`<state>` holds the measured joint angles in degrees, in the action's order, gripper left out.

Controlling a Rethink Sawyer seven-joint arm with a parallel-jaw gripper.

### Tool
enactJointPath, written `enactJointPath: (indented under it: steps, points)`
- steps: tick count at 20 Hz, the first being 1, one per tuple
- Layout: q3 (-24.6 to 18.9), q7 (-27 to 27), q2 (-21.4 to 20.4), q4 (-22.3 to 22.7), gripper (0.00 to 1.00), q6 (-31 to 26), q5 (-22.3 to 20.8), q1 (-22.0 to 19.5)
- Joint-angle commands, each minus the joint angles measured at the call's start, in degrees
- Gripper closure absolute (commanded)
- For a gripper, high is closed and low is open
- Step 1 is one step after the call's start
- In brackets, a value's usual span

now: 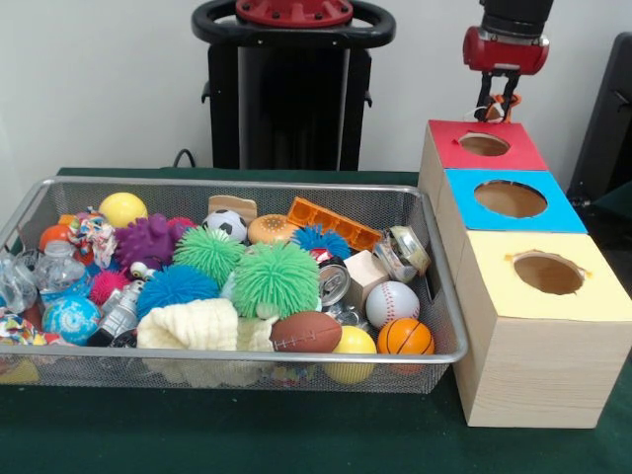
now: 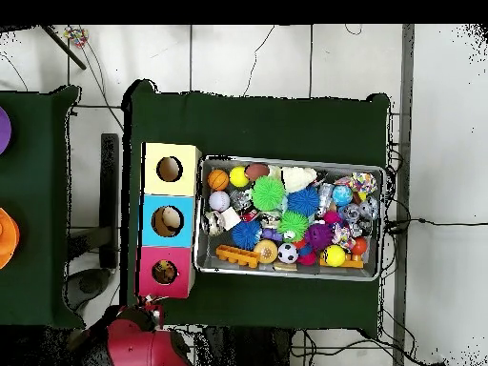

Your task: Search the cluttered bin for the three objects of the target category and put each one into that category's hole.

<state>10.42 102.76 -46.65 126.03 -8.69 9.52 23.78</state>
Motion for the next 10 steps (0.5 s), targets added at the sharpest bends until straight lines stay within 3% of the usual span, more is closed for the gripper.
enactJointPath:
  steps: [1,10]
  points:
    - [1.5,12.9,2.6,-9.1,1.0,1.6,4.6,-1.7]
    - [2.1,12.0,2.2,-11.0,1.0,-8.6,4.4,-2.1]
